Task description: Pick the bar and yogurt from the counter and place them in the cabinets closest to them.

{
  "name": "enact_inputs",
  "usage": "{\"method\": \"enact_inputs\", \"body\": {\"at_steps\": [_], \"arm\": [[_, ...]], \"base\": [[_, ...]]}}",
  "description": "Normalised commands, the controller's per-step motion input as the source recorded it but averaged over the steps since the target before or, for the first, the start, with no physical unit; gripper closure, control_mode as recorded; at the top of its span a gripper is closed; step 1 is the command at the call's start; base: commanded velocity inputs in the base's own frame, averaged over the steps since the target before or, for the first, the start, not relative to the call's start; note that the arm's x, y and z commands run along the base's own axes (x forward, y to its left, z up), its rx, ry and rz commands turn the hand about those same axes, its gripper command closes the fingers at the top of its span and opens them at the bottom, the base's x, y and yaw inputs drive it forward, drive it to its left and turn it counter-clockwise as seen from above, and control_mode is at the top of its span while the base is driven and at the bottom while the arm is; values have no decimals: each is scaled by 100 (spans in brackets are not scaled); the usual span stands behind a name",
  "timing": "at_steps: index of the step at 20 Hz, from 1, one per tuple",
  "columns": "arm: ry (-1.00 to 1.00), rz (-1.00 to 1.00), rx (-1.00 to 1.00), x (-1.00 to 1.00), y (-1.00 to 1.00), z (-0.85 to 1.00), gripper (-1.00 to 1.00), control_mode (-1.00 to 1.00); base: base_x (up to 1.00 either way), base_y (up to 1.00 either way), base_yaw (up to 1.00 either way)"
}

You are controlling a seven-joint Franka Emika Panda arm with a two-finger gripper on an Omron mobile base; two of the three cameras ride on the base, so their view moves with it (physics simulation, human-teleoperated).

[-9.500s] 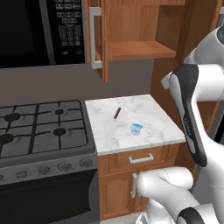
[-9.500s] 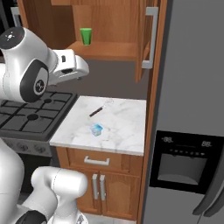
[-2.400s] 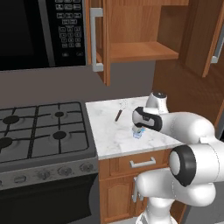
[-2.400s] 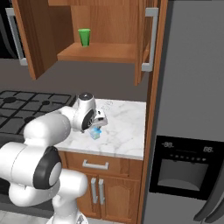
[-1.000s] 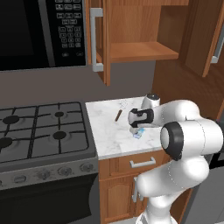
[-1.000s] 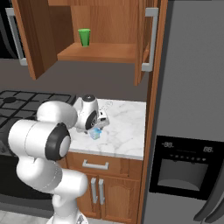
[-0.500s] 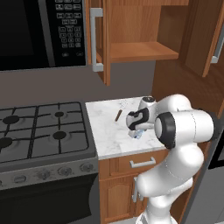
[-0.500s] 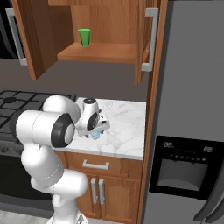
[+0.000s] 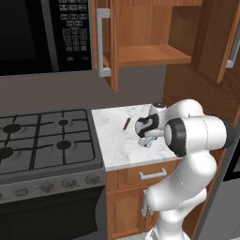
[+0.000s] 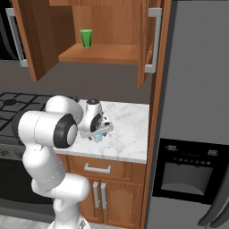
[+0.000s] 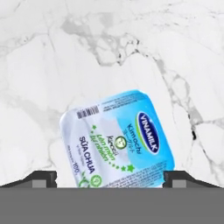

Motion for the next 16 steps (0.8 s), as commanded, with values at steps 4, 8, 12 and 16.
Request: {"method": "enact_inputs", "body": {"at_steps": [4, 8, 12, 16], "arm": [[0, 0, 0, 0, -13, 18, -100, -100], [0, 0, 0, -2, -18, 18, -100, -100], [-1, 0, 0, -4, -12, 11, -100, -100], [0, 0, 0, 0, 0, 0, -100, -100]], "base": [[0, 0, 0], [0, 0, 0], [0, 0, 0], [0, 0, 0]]}}
